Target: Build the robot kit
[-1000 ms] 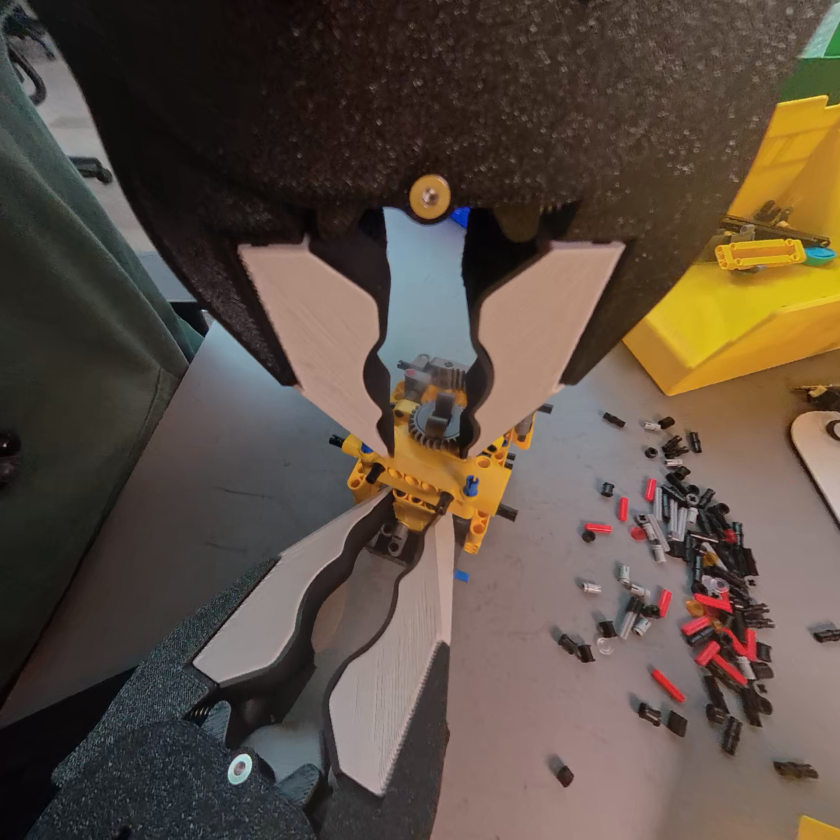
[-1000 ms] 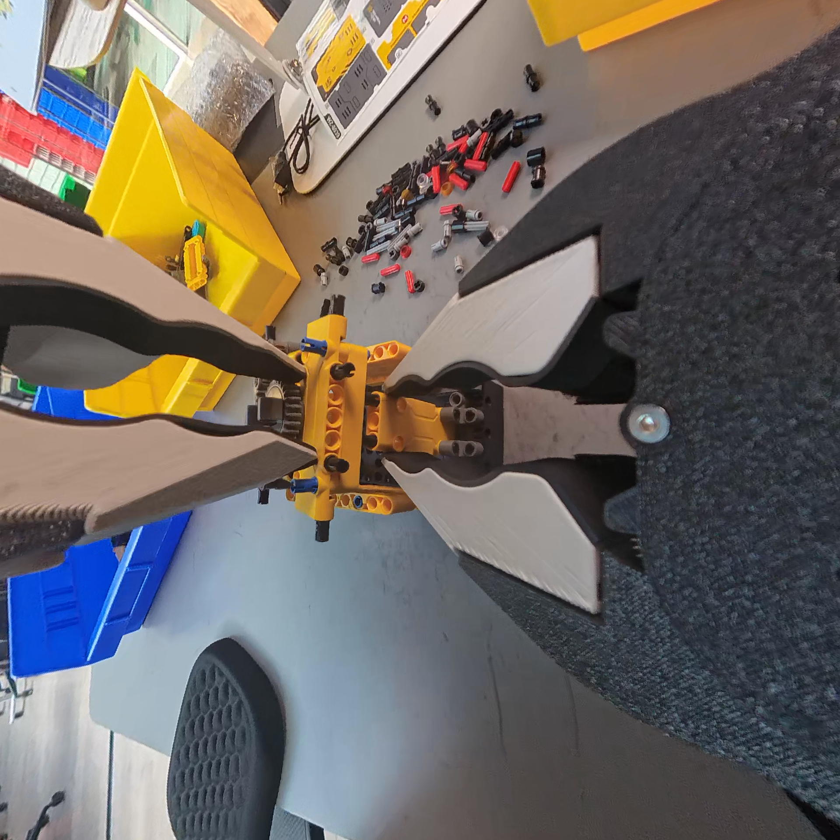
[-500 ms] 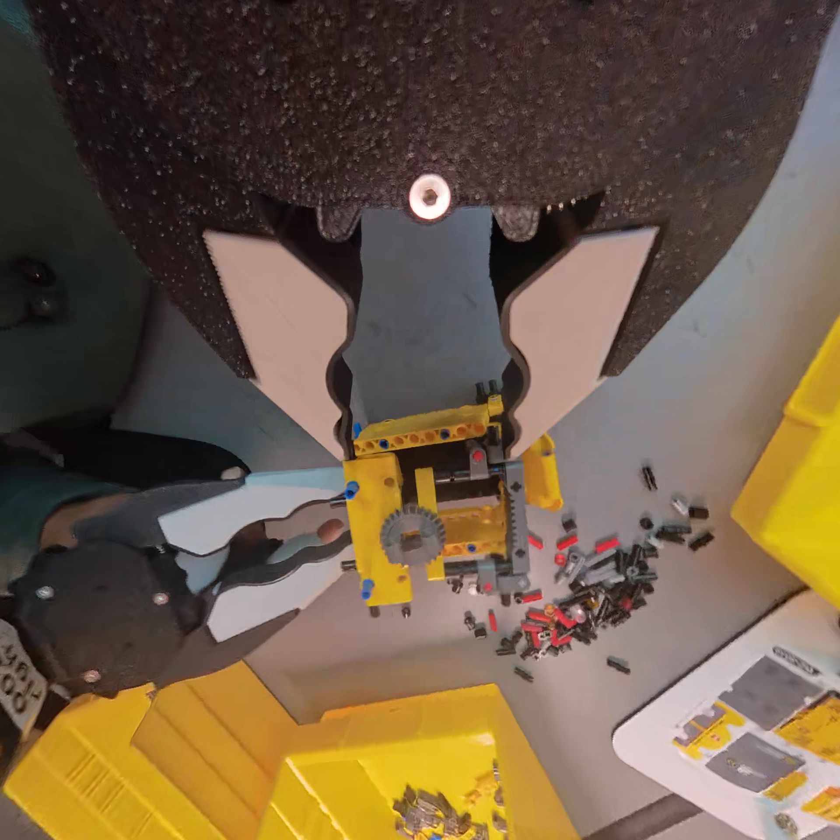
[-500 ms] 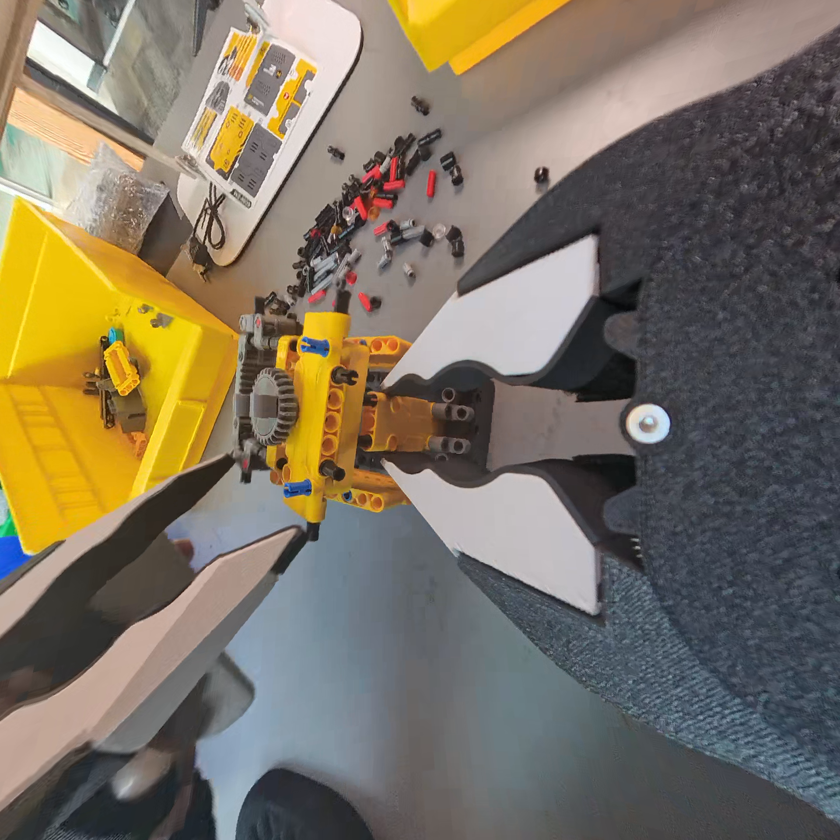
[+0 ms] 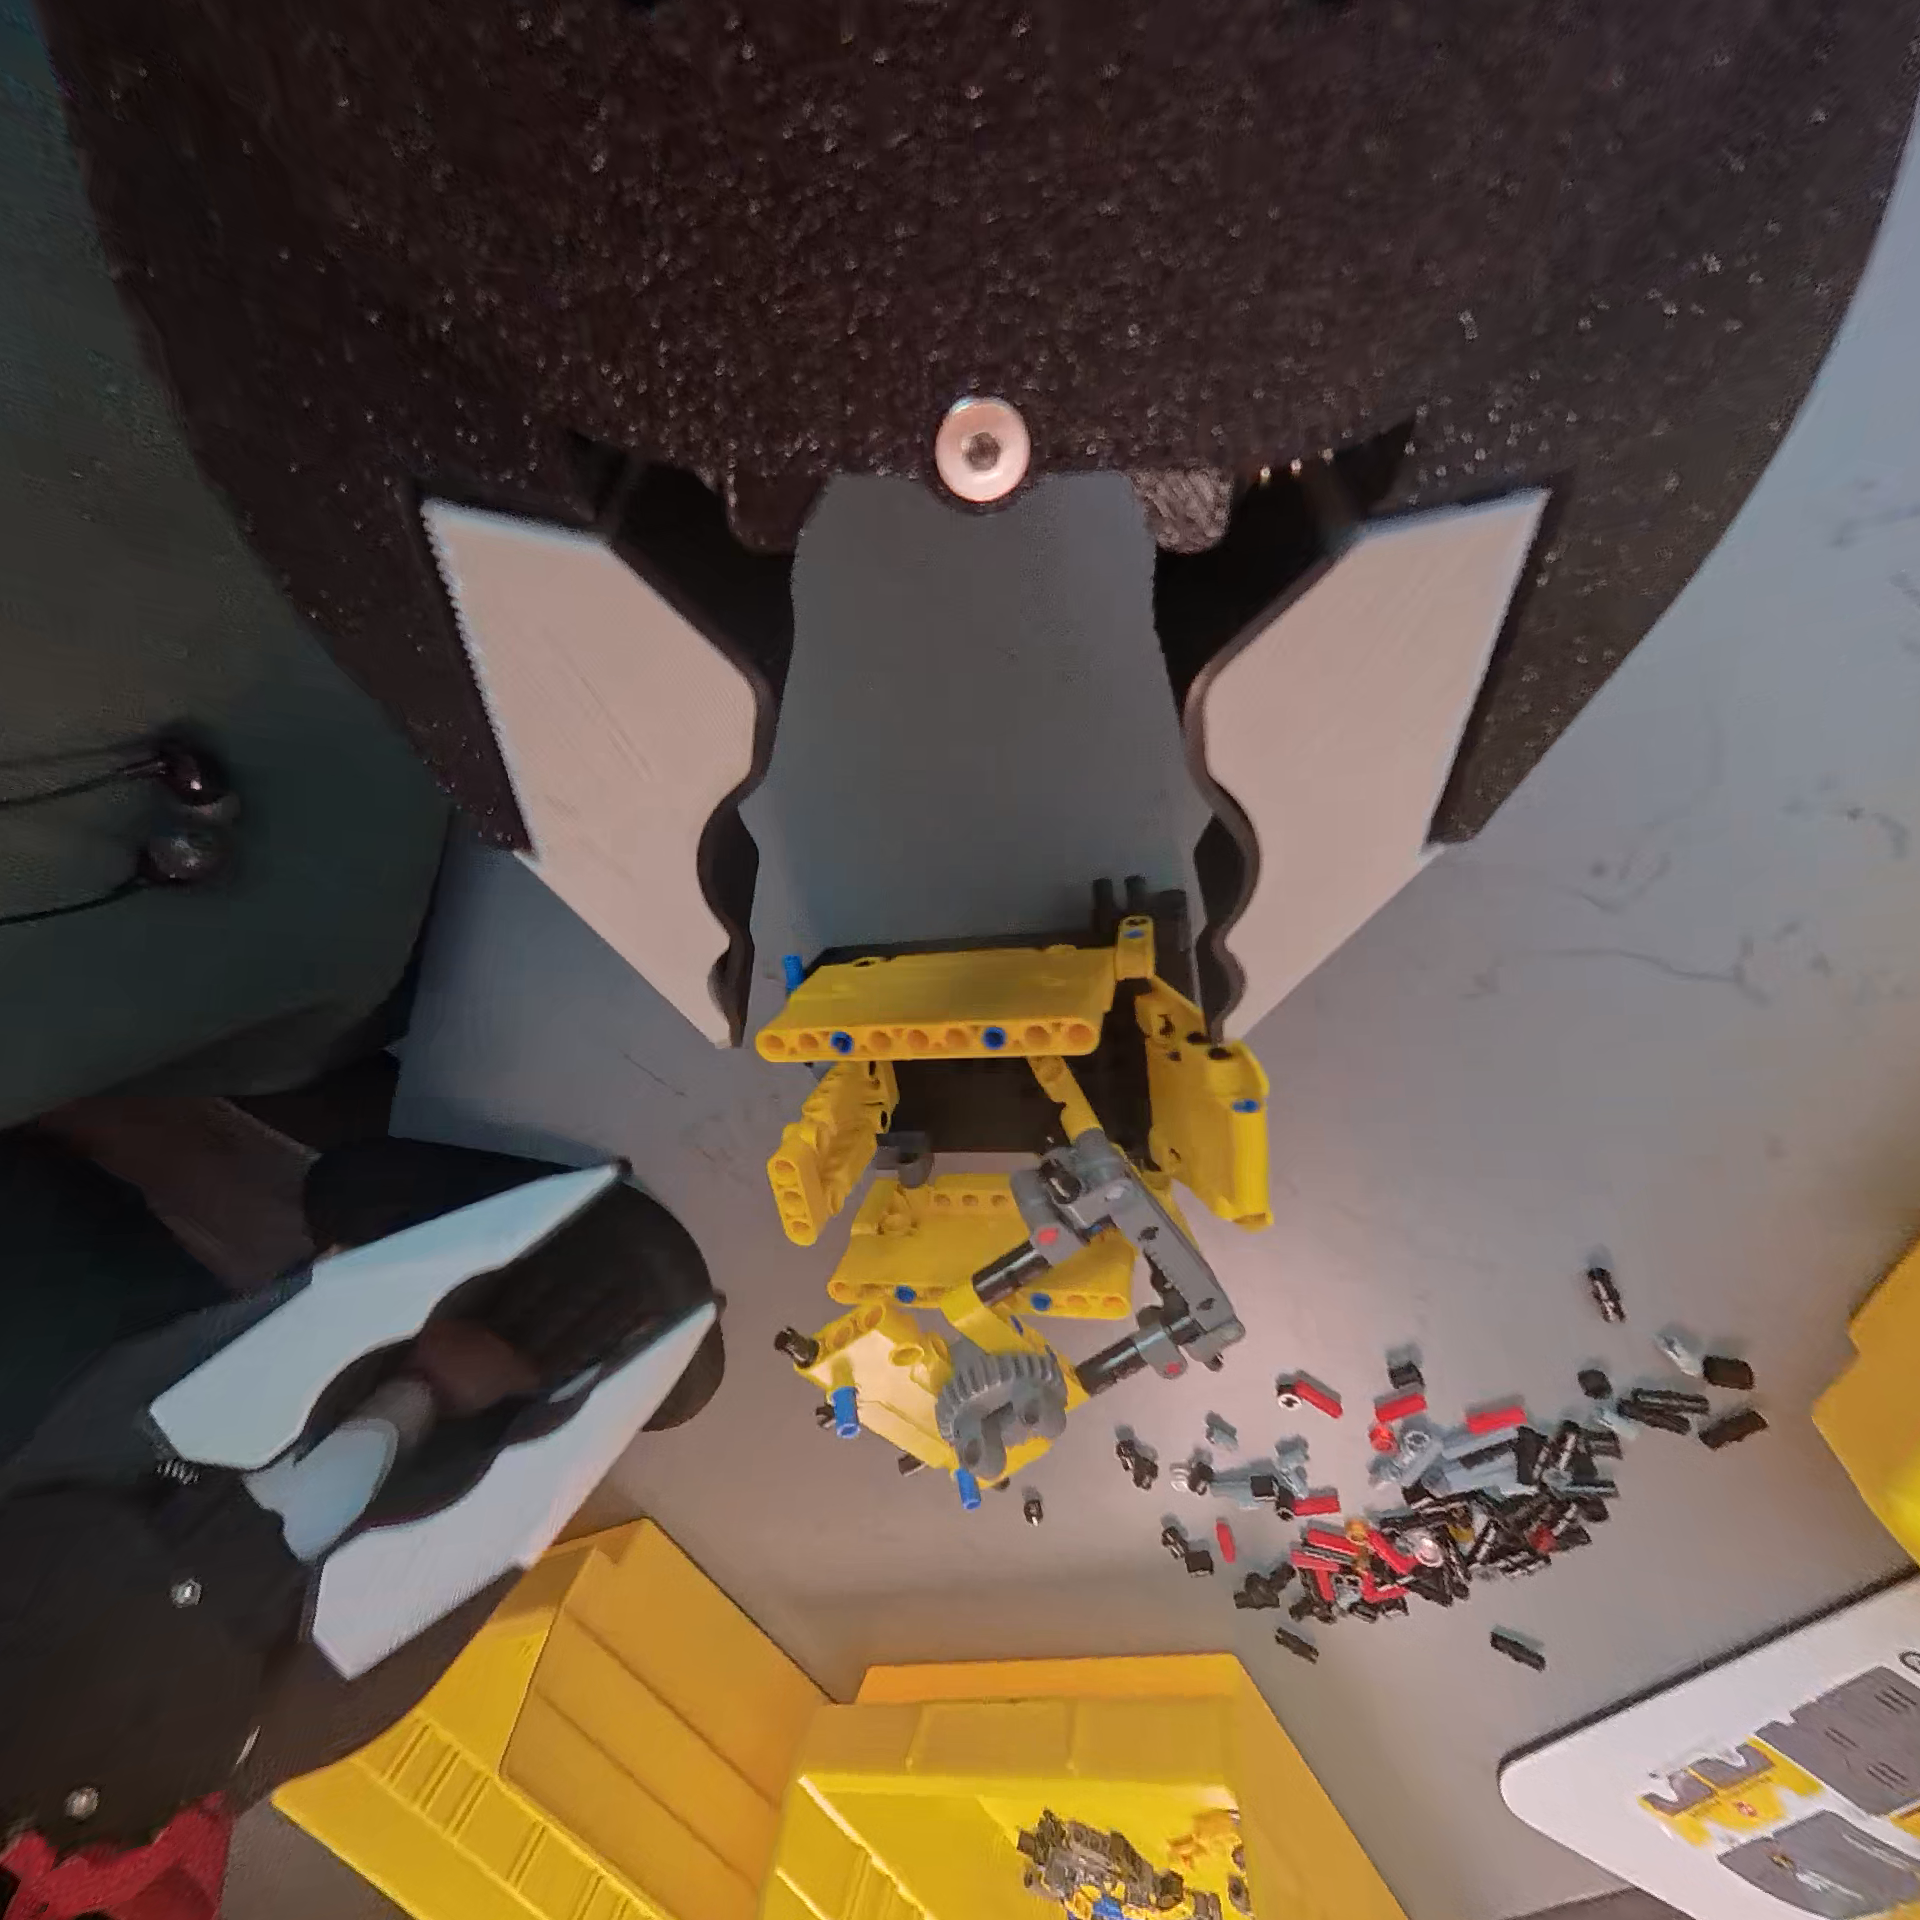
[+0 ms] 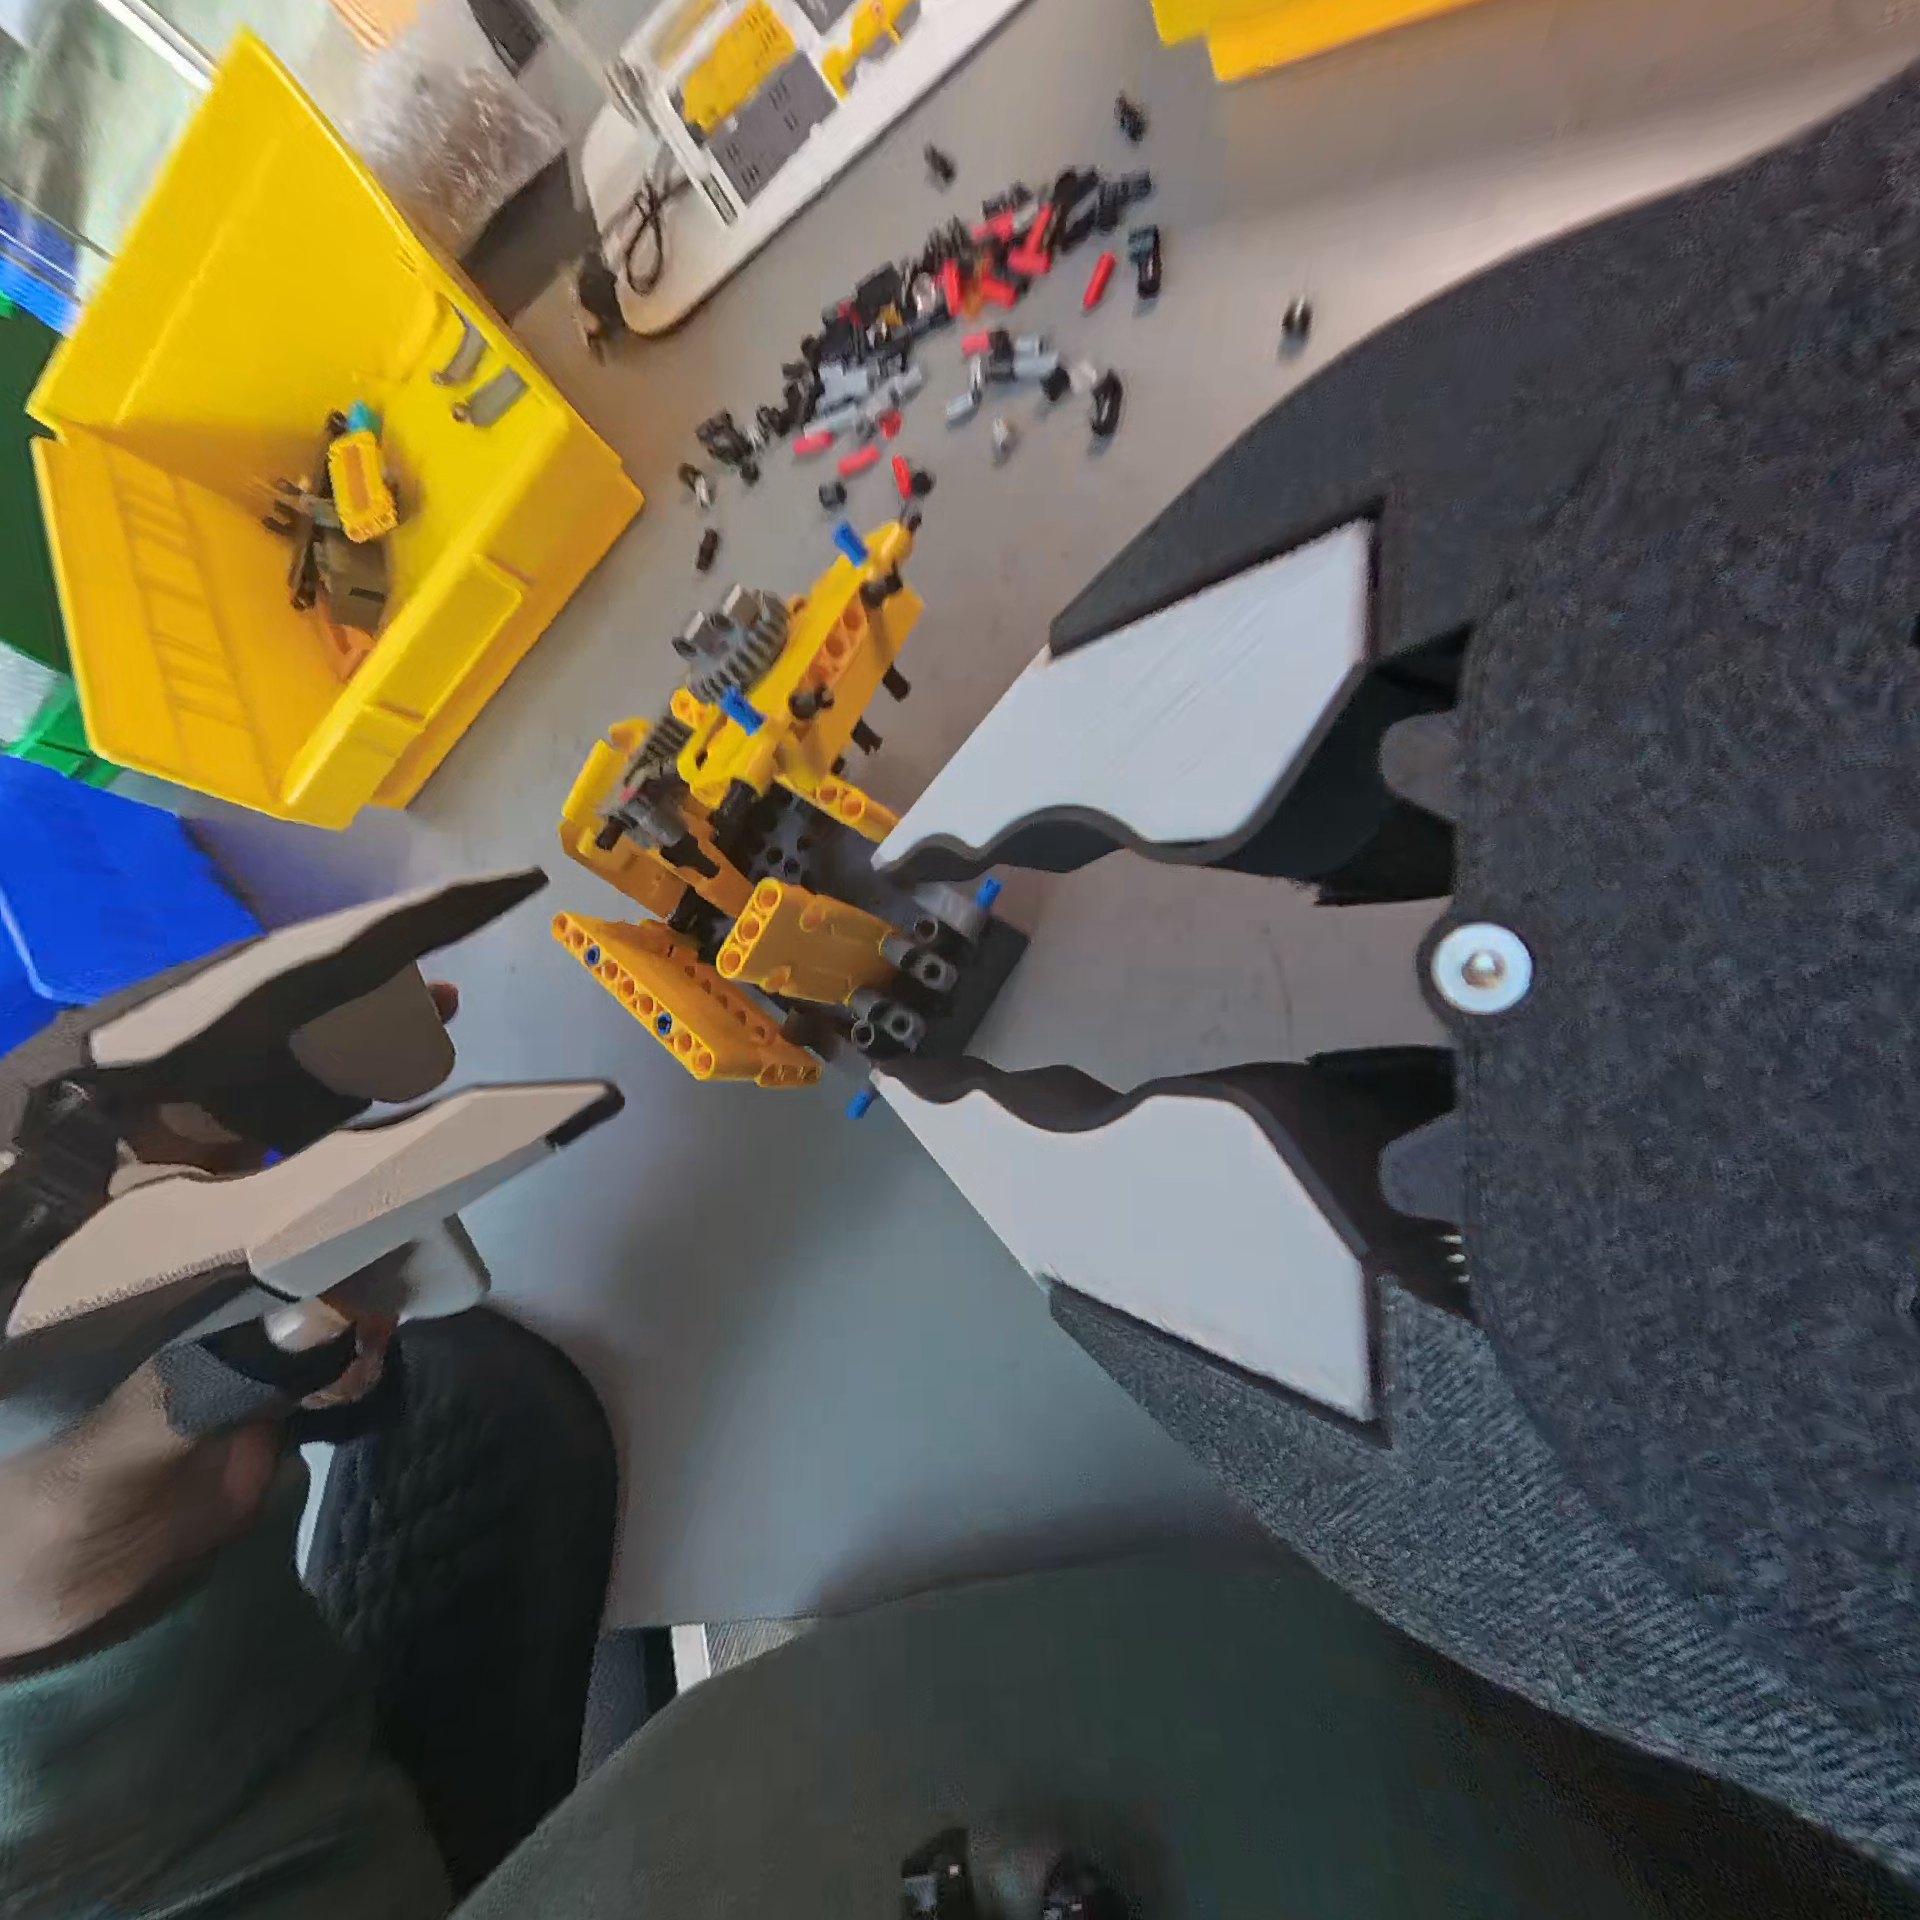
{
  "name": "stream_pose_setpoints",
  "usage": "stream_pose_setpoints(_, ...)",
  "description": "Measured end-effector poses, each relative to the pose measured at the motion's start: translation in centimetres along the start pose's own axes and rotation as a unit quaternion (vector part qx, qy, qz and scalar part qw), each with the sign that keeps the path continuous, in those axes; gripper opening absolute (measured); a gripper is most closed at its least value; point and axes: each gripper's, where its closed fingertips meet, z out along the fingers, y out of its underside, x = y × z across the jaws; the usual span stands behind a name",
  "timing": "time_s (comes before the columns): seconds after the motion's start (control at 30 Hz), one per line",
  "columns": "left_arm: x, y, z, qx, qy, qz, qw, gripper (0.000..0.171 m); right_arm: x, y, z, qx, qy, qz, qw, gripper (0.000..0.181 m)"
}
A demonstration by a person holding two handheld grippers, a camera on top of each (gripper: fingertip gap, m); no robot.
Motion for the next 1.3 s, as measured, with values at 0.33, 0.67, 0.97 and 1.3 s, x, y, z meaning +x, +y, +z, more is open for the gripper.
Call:
stream_pose_setpoints(0.33, -0.8, 0.9, 3.6, -0.065, 0.005, 0.027, 0.998, 0.105, 7.8, 0.4, 1.2, -0.056, -0.131, -0.109, 0.984, 0.065)
stream_pose_setpoints(0.67, -3.5, -1.6, 5.0, -0.041, 0.113, 0.101, 0.988, 0.084, 8.5, 0.4, 1.4, -0.093, -0.198, -0.003, 0.976, 0.035)
stream_pose_setpoints(0.97, -3.5, -4.4, 2.1, 0.018, 0.052, 0.136, 0.989, 0.043, 7.7, -1.3, 0.9, -0.052, -0.121, 0.039, 0.99, 0.028)
stream_pose_setpoints(1.3, -0.1, -7.4, -0.5, 0.105, 0.298, -0.222, 0.922, 0.046, 6.2, -4.3, 1.8, -0.011, 0.068, -0.075, 0.995, 0.028)
